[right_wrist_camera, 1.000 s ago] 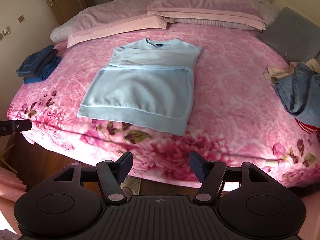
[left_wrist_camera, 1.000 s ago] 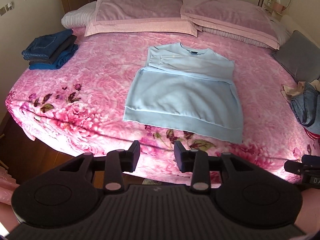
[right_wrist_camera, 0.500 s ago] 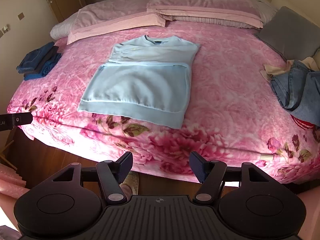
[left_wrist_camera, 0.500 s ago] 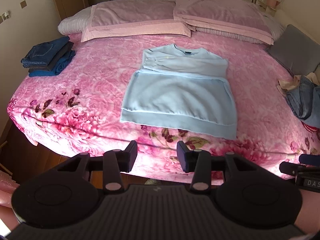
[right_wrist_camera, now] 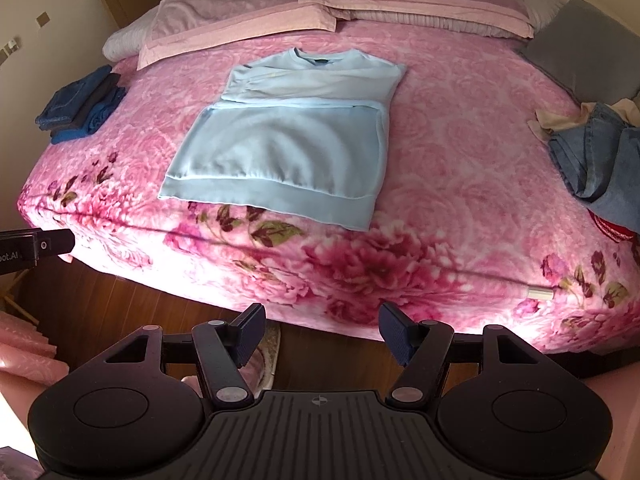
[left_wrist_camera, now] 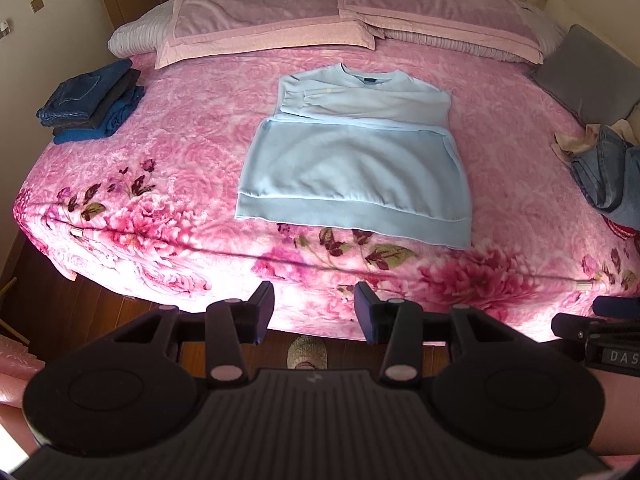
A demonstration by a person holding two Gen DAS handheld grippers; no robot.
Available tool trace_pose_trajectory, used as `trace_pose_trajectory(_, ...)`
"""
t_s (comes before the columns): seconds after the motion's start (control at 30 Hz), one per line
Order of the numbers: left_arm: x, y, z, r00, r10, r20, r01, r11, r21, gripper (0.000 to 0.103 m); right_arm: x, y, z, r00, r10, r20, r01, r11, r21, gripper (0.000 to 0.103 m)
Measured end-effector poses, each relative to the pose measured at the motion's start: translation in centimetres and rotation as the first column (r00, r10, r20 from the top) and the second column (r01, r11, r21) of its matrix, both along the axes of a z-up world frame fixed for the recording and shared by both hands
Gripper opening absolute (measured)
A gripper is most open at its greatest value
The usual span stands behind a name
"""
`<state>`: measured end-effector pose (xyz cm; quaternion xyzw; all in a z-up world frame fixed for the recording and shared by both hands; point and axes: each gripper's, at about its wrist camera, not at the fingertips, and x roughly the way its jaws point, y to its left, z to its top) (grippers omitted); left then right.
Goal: Fold clothes
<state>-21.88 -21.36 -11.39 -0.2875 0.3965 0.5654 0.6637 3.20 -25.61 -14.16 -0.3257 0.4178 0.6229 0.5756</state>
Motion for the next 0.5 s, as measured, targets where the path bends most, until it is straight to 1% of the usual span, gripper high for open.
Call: trace_pose_trajectory(0.5, -0.54, 0.63, 0.31, 1.0, 0.01, 0.004, -0.01, 1.0, 0.01, 0.04, -0.9, 0.96, 0.03, 1.0, 0.019, 0.012, -0.019, 1.0, 0.013, 0.066)
